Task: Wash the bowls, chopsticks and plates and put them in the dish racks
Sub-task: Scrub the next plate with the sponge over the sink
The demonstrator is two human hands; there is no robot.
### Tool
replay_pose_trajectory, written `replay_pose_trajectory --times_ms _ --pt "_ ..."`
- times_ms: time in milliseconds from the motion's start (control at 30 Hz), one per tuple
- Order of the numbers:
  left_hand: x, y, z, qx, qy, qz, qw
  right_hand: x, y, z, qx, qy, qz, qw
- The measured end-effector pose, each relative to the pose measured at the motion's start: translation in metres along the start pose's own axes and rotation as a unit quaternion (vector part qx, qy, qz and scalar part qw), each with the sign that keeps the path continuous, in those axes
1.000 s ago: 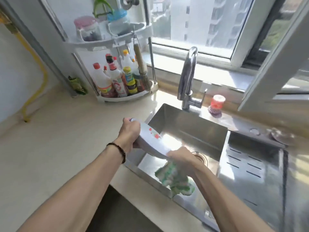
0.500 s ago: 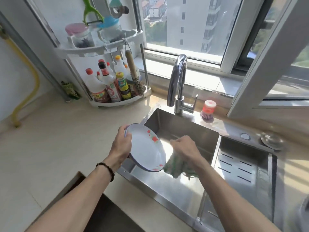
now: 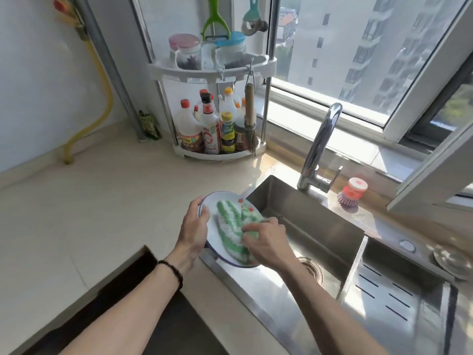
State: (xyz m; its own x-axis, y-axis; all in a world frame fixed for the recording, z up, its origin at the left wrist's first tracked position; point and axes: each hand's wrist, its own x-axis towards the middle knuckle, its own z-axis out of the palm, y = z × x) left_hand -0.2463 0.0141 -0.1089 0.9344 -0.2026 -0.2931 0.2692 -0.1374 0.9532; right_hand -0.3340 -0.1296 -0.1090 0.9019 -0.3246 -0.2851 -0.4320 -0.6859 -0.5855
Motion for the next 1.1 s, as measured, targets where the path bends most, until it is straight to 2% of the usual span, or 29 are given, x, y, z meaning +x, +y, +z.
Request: replay_pose_trajectory --times_ms 67,100,200,267,367,433,567,700,800,867,933,967,1033,1100 --pt "-0.001 0.004 -0.005 -0.003 -0.02 0.012 1.0 0.001 -0.002 -0.003 -0.052 0.095 -0.056 0.993" --pt "-0.002 0.006 -0.006 -0.002 -0.029 0.015 0.999 0.003 -0.003 -0.001 -0.033 0.086 -0.091 0.992" --pt "-0.005 0.014 -0.01 -0.016 -0.057 0.01 0.998 0.004 -0.009 0.023 -0.006 -0.083 -0.151 0.985" --pt "-0.006 0.019 -0.013 -0.021 -0.079 -0.001 0.997 0.006 -0.004 0.039 -0.045 -0.121 -0.176 0.976" --pt "-0.009 0.026 -0.016 -0.019 -0.1 -0.007 0.995 0.017 -0.008 0.031 -0.082 -0.065 -0.151 0.983" --pt "-0.008 0.03 -0.014 -0.022 -0.1 -0.012 0.995 0.019 -0.024 0.024 -0.052 -0.033 -0.124 0.99" --pt "-0.004 0.042 -0.019 -0.028 -0.11 -0.011 0.993 0.009 -0.042 0.02 0.035 -0.102 -0.23 0.967" --pt "-0.005 0.05 -0.016 0.01 -0.137 -0.003 0.991 0.024 -0.038 0.017 0.043 -0.025 -0.148 0.988" --pt "-0.001 0.056 -0.015 0.011 -0.142 0.0 0.99 0.011 -0.048 0.02 0.093 -0.058 -0.215 0.97" --pt "-0.002 0.061 -0.014 0.037 -0.144 0.009 0.989 0.013 -0.041 0.013 0.073 -0.063 -0.224 0.97" --pt "-0.005 0.065 -0.008 0.087 -0.143 0.029 0.985 0.023 -0.035 0.008 0.072 -0.028 -0.16 0.984" --pt "-0.005 0.068 -0.005 0.106 -0.138 0.045 0.984 0.025 -0.038 0.007 0.107 -0.019 -0.139 0.984" --pt "-0.001 0.072 0.0 0.121 -0.125 0.07 0.982 0.02 -0.05 0.012 0.167 -0.042 -0.181 0.968" --pt "0.003 0.077 0.0 0.128 -0.113 0.078 0.982 0.014 -0.05 0.021 0.149 -0.065 -0.224 0.961"
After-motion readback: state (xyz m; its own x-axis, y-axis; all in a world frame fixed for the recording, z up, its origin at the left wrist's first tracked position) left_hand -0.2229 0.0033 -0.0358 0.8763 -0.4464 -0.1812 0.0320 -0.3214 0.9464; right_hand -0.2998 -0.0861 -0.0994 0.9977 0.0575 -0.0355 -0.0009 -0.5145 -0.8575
